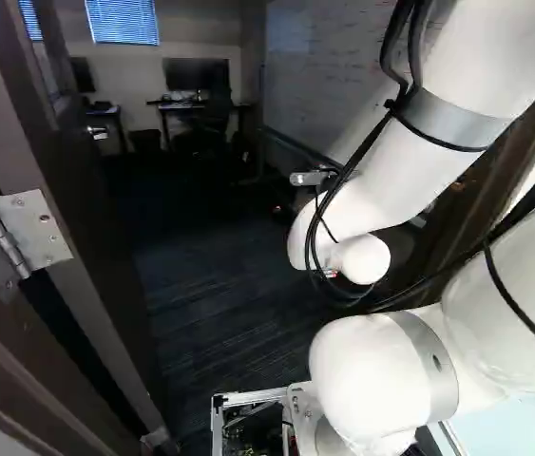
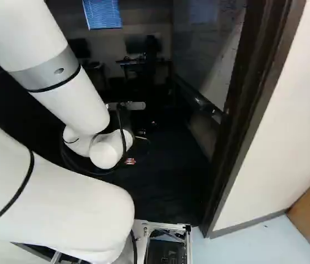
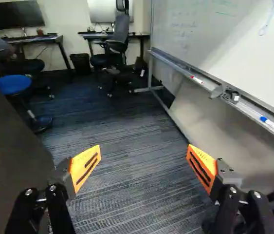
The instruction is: Open the door and move inside
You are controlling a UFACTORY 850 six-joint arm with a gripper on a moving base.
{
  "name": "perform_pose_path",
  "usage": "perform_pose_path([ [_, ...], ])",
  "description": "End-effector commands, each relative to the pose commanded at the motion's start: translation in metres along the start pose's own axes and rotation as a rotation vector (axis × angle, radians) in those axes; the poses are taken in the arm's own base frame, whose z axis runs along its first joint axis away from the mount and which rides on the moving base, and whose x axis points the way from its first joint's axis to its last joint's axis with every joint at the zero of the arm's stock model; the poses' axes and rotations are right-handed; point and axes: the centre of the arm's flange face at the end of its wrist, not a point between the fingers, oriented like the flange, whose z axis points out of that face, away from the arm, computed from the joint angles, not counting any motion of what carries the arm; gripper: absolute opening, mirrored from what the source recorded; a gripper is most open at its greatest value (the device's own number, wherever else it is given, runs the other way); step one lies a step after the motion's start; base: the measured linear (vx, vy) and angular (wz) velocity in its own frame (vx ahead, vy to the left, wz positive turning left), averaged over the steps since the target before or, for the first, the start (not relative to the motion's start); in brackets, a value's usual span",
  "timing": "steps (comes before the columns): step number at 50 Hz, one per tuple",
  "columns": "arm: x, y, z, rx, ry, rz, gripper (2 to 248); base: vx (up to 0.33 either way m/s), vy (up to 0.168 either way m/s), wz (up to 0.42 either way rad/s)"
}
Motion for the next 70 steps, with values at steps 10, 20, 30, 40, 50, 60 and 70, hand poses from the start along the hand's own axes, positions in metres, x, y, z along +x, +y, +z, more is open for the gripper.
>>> perform_pose_path([
  [10,0.0000,0.0000,0.0000,0.000,0.000,0.000,247,0.189,0.008,0.367],
  [20,0.0000,0.0000,0.0000,0.000,0.000,0.000,247,0.201,-0.004,0.363],
  [30,0.0000,0.0000,0.0000,0.000,0.000,0.000,247,0.200,-0.015,0.224],
  [40,0.0000,0.0000,0.0000,0.000,0.000,0.000,247,0.171,-0.060,-0.001],
  [50,0.0000,0.0000,0.0000,0.000,0.000,0.000,247,0.188,-0.015,-0.026],
  [60,0.0000,0.0000,0.0000,0.000,0.000,0.000,247,0.241,-0.003,-0.015],
  [70,0.0000,0.0000,0.0000,0.000,0.000,0.000,247,0.242,0.000,-0.011],
])
